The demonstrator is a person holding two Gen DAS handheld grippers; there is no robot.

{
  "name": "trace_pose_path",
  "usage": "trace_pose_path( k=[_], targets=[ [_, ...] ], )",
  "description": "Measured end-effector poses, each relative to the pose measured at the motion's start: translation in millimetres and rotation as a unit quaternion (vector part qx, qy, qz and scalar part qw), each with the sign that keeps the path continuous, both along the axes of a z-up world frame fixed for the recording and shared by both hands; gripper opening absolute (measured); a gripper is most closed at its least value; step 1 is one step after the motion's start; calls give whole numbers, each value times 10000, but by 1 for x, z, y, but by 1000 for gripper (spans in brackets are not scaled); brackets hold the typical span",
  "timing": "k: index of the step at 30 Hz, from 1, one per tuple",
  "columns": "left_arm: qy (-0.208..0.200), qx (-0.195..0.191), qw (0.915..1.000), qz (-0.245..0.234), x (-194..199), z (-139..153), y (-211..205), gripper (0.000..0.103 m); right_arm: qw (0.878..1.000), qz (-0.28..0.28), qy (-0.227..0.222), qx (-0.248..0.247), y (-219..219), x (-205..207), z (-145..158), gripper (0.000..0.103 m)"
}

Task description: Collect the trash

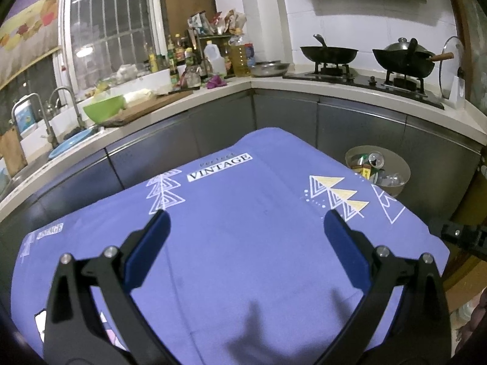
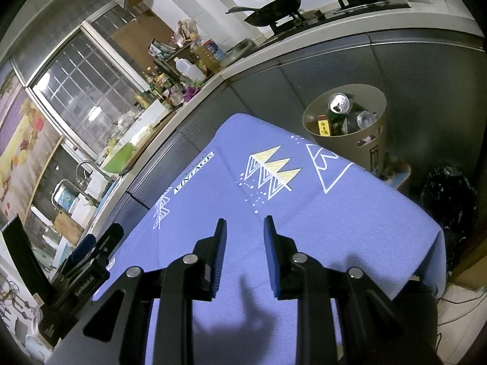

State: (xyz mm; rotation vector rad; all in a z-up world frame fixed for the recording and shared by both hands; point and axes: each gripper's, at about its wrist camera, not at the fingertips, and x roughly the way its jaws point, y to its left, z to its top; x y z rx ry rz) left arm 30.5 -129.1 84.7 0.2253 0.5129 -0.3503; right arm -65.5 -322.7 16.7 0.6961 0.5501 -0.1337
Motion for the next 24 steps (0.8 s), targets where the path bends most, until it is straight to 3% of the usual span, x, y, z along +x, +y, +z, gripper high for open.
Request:
trace_pose_path(
  k=[24],
  targets=[
    [332,245,9991,-95,3,-12,-12,97,9998,-21,77,195,-3,1,-11,22]
  ],
)
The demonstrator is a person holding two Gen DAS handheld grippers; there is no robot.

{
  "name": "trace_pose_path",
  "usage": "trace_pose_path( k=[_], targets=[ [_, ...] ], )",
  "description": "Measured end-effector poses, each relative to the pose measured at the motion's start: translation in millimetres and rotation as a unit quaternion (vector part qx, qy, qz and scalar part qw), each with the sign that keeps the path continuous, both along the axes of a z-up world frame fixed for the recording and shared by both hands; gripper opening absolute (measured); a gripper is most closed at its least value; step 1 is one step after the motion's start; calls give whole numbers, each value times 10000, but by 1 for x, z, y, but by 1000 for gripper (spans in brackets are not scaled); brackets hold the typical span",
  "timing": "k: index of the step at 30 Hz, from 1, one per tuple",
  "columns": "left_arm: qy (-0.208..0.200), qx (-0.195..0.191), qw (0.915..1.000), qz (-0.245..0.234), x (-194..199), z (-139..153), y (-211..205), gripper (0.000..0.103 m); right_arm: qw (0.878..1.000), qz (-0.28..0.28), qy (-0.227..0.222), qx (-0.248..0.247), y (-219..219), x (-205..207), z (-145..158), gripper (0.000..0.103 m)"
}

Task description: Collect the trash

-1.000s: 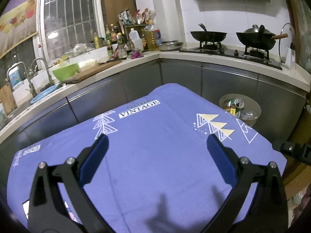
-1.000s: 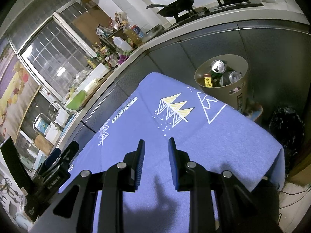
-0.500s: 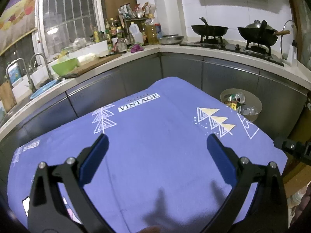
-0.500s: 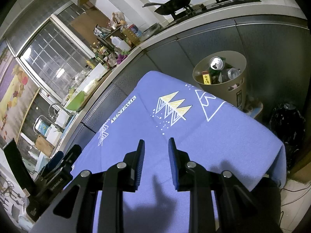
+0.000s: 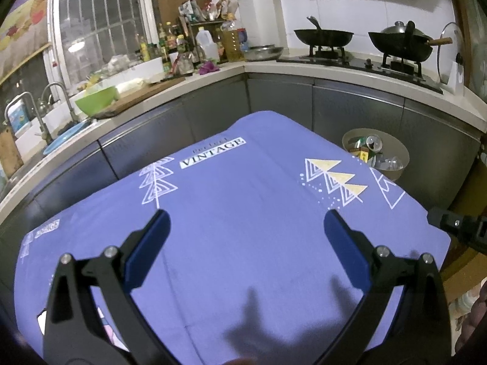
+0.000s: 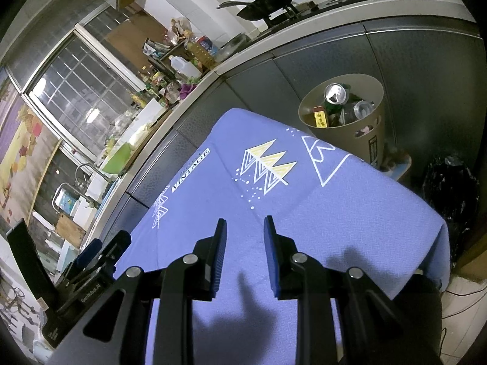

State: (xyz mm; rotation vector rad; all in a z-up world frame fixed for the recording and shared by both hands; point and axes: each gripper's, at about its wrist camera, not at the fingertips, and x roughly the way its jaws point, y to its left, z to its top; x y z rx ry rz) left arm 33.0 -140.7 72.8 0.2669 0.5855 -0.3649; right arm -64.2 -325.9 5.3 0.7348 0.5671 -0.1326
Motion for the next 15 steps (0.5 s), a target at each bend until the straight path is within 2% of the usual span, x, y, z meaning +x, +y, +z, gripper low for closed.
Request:
trace_pose_path(
  k=[7,15],
  targets=[
    [4,214,9998,14,0,-5,-4,97,10000,-31,28,41,1,-2,-5,22],
    [21,157,9999,65,0,-4,-1,97,10000,-27,26,43,0,-1,-5,22]
  ],
)
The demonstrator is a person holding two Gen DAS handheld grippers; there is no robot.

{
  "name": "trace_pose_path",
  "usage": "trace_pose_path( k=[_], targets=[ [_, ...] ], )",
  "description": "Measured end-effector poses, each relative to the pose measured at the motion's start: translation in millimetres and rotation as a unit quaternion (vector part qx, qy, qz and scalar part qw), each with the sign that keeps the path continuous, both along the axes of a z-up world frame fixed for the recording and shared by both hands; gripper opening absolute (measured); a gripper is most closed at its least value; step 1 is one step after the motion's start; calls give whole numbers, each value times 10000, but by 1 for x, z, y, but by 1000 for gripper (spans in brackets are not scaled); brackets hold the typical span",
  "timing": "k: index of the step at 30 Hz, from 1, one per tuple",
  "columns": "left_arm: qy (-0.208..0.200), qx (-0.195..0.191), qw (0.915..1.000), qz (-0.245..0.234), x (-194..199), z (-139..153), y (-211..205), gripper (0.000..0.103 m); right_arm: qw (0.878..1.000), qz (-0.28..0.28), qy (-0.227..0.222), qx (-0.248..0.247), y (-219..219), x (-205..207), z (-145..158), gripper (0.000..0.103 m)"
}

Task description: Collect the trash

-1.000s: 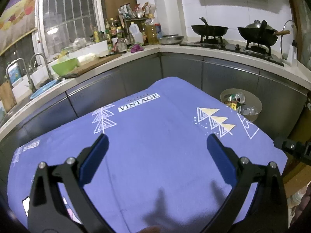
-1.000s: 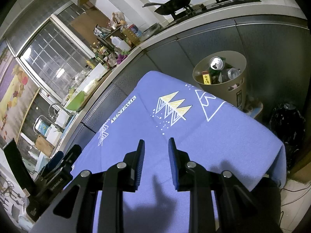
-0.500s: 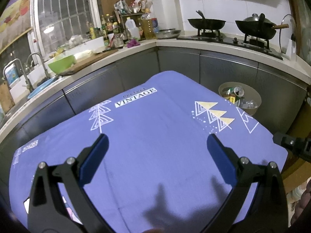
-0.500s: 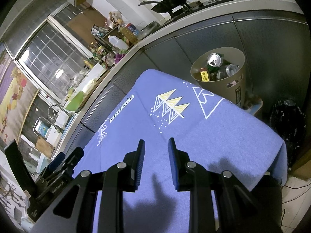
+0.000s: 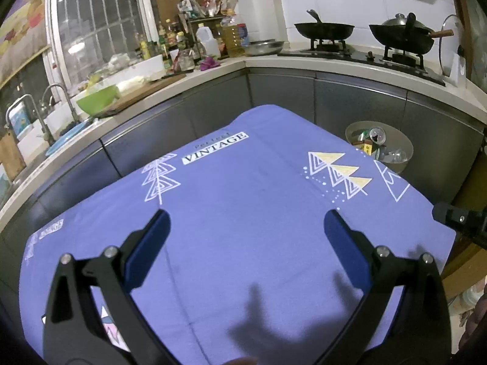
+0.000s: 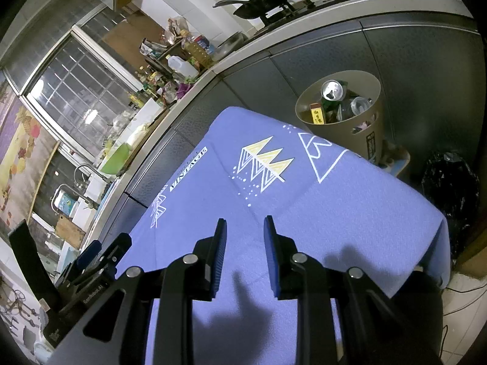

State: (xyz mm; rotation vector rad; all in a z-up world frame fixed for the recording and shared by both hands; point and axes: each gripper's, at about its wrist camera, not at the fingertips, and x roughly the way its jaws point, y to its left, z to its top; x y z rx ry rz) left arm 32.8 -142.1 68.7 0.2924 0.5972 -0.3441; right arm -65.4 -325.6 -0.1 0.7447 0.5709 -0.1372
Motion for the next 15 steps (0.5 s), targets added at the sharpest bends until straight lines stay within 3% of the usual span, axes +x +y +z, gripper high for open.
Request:
trace_pose_path(
  k=[15],
  targets=[
    [48,-59,10000,20,0,1,2,97,10000,6,-2,-2,-1,0,0,22]
  ],
)
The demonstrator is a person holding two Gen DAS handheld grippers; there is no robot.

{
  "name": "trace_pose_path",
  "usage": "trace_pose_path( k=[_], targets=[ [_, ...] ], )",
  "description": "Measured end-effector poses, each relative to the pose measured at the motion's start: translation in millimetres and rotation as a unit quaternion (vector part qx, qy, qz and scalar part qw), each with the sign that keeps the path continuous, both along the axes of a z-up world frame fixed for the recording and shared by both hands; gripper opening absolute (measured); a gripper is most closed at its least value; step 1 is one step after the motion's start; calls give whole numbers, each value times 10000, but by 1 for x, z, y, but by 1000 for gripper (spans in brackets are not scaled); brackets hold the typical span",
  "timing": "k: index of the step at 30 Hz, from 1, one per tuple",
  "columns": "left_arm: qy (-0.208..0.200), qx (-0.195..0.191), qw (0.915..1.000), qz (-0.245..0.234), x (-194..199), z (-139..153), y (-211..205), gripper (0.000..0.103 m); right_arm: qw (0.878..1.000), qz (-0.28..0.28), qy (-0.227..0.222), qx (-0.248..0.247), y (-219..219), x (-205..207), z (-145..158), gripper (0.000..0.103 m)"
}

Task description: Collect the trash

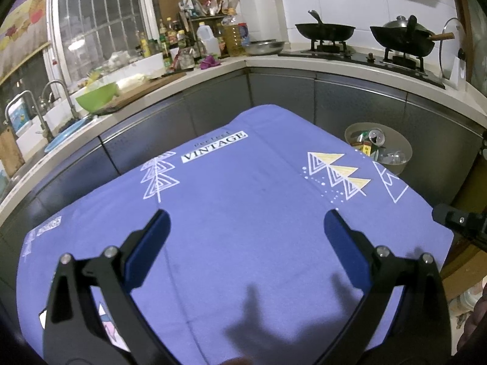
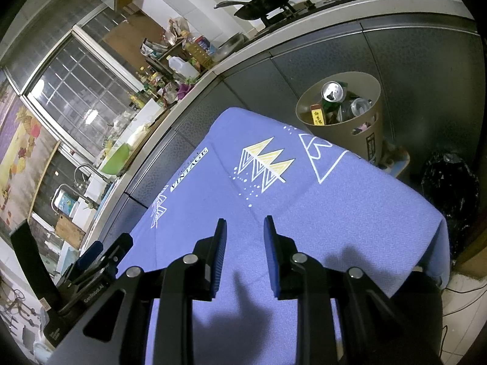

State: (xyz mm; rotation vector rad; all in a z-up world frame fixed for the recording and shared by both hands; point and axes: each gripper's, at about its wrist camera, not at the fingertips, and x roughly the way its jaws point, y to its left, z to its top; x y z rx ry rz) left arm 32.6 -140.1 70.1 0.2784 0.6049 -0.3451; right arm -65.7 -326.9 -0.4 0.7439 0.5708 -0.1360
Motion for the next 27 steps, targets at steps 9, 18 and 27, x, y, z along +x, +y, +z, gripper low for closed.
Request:
trace_pose_path(
  k=[9,18,27],
  targets=[
    [163,98,9998,32,-1,-6,-3,97,10000,-3,-2,-5,1,0,0,22],
    [186,248,9995,43,-4,-7,-6,97,10000,-10,-2,5,1,-1,-2,22],
    [251,225,9994,21,-3,-8,-5,97,10000,-12,-4,6,2,-2,-2,22]
  ],
)
